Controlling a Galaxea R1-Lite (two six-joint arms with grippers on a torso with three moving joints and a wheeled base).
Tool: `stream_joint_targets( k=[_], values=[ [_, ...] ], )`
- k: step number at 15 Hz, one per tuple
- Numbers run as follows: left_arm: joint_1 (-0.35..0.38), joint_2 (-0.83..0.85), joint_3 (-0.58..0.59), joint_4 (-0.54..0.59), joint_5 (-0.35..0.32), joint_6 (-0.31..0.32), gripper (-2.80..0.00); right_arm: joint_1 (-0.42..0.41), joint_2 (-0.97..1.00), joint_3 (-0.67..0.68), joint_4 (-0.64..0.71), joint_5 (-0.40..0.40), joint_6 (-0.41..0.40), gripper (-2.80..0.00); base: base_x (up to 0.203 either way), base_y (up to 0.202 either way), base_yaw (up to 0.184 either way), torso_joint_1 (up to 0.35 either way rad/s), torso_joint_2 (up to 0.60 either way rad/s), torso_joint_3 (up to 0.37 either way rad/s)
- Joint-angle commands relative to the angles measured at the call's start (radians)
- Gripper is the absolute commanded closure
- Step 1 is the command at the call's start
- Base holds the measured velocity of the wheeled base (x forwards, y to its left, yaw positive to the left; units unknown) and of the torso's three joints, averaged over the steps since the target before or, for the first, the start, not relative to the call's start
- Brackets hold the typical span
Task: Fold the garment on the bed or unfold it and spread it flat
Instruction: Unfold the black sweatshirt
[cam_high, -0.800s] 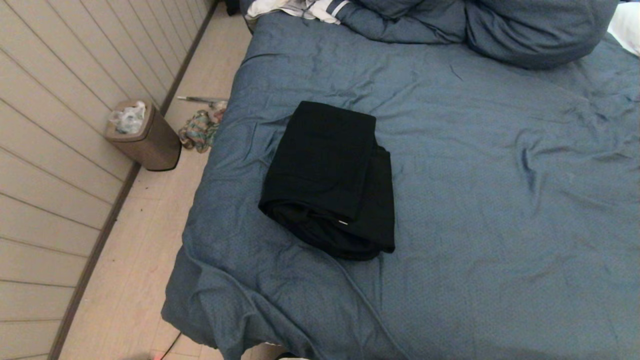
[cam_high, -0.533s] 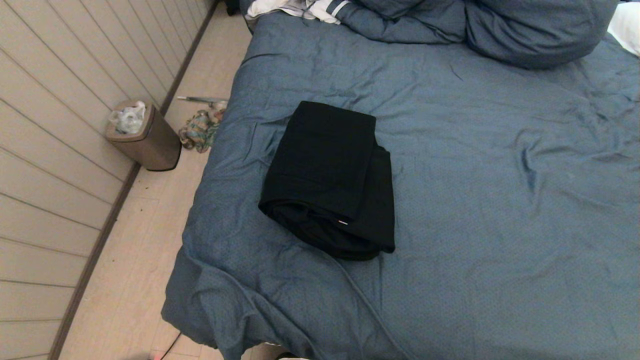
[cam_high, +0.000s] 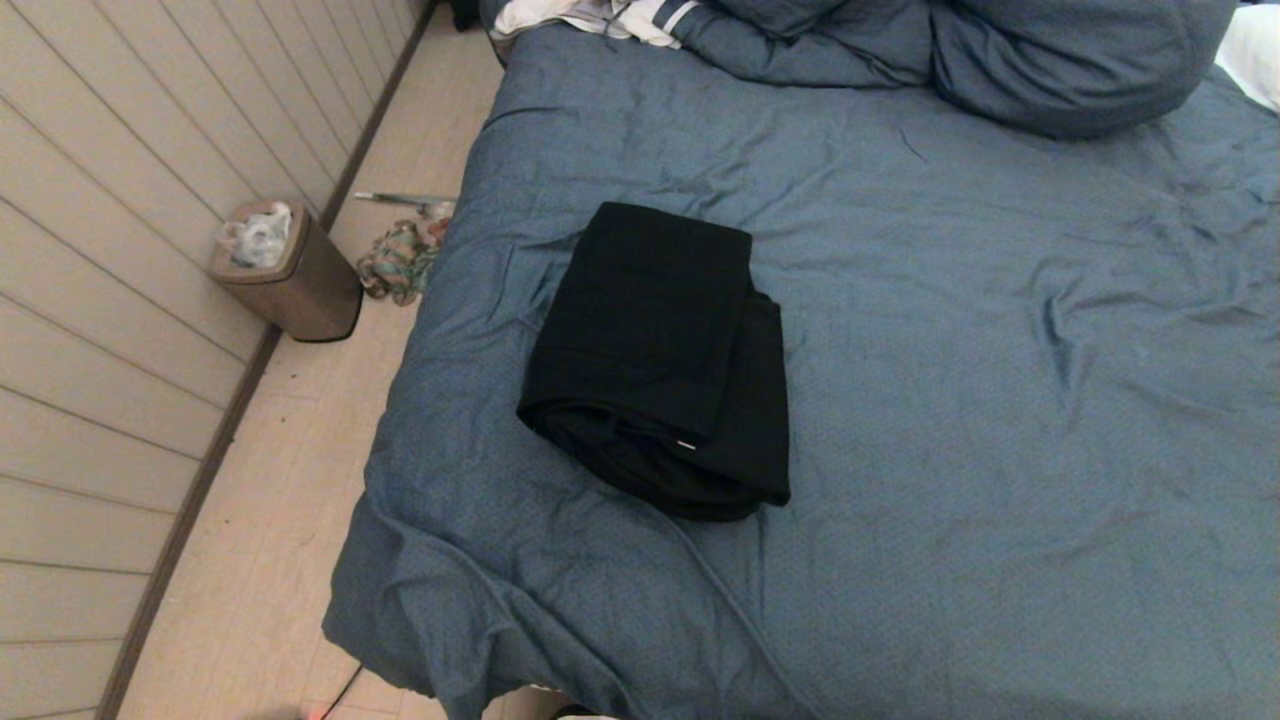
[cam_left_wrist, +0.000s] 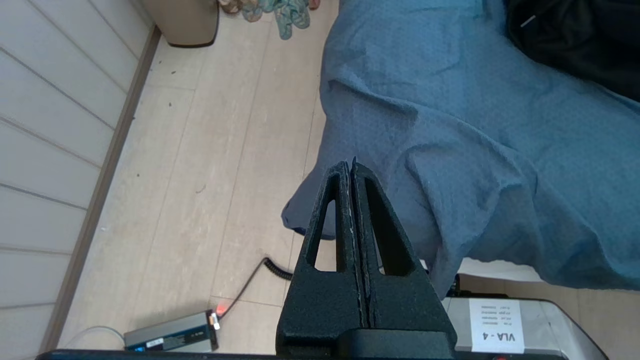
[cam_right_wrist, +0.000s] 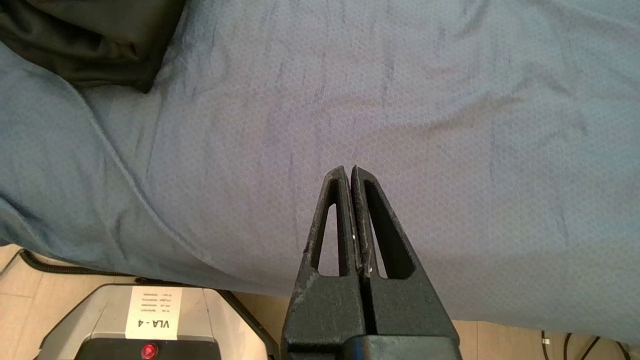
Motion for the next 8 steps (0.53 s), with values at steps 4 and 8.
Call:
stream_joint_targets(
  k=[4, 8],
  values=[
    [0.0, 0.0, 0.003, 0.0, 0.0, 0.0, 0.0, 0.0, -0.008, -0.107, 0.131, 0.021, -0.006, 0.0, 0.0, 0.0, 0.0, 0.0, 0.0, 0.0],
    [0.001, 0.0, 0.002, 0.0, 0.0, 0.002, 0.0, -0.001, 0.182, -0.437, 0.306, 0.14, 0.045, 0.0, 0.0, 0.0, 0.0, 0.0, 0.0, 0.0]
  ],
)
